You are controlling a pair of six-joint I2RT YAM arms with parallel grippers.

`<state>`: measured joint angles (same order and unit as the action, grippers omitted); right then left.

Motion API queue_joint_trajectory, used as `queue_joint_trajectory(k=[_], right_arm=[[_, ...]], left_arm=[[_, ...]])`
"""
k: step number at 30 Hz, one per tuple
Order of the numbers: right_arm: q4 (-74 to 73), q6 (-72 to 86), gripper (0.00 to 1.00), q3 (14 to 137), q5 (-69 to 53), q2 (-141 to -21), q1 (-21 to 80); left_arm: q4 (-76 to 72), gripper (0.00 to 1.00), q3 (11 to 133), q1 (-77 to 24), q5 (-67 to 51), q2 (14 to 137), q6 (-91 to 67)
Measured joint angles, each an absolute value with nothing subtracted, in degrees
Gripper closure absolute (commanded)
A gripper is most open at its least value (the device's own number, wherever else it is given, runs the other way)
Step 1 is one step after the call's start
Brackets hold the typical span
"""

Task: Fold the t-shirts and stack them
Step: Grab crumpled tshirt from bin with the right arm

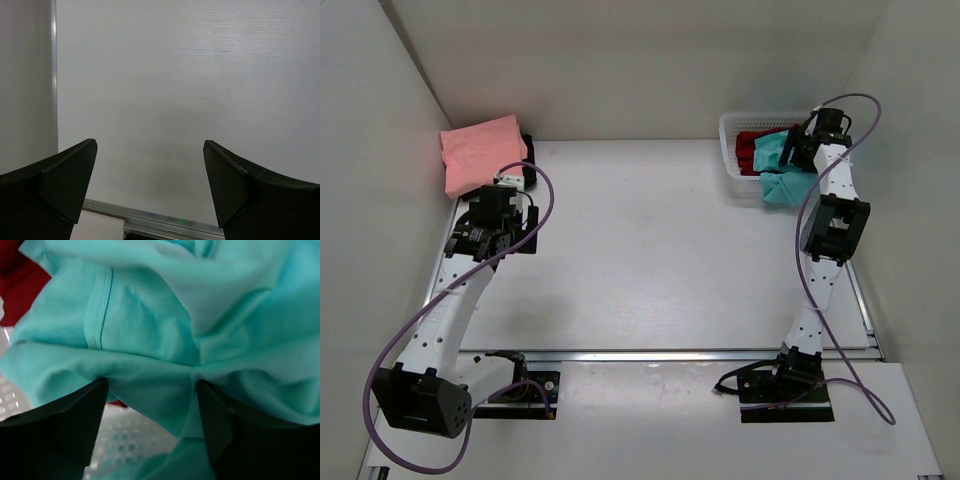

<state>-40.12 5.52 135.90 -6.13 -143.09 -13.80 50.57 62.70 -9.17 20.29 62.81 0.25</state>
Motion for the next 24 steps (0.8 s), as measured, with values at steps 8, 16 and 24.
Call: queue_joint_trajectory(k=[8,16,24], right_arm=[[-41.1,5.2,1.0,138.9,-8.8,-147.4,-12.7],[-39.1,8.7,1.0,144.9,-10.0,-142.2,-12.7],[-30.5,11.6,1.0,142.3,-17.3,-114.5,-8.6]], left_arm=[[49.9,0.45,62.7,-9.2,18.5,63.2,-2.8],[48.2,0.98,62.7,-10.3,19.6,60.3,-3.0],[38.7,0.89,65.0,-9.6,12.9,62.2,-3.2]])
